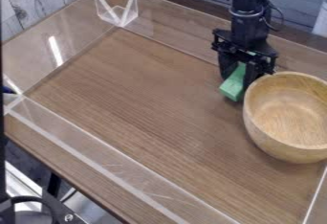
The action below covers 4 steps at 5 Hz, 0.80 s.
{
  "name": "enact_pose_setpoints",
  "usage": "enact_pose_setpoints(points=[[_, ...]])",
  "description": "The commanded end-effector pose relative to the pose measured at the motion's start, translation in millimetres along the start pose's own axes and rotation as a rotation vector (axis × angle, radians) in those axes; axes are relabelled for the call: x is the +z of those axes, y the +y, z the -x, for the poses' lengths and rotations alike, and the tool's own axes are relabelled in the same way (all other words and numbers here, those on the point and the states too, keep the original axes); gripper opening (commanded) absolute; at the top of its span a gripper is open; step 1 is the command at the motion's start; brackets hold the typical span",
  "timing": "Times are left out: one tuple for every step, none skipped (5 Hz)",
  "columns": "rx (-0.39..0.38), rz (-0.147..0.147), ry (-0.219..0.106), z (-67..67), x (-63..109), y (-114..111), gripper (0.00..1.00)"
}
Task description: Put the green block in the brown bowl
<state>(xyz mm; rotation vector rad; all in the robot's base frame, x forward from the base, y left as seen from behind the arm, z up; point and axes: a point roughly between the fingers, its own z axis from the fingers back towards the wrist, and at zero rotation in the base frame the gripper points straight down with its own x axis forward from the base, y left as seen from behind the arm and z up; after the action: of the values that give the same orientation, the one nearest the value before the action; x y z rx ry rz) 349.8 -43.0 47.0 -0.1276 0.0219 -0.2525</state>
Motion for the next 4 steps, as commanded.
enact_pose_setpoints(points=[[-0.008, -0.019, -0.146, -12.2, 53.6, -1, 0.0], [0.021, -0.042, -0.211, -11.0, 87.2, 5, 0.0], [0.084, -0.062, -0.257, 0.1, 115.7, 35, 0.0], [0.184, -0.088, -0.271, 8.9, 129.7, 77, 0.0]])
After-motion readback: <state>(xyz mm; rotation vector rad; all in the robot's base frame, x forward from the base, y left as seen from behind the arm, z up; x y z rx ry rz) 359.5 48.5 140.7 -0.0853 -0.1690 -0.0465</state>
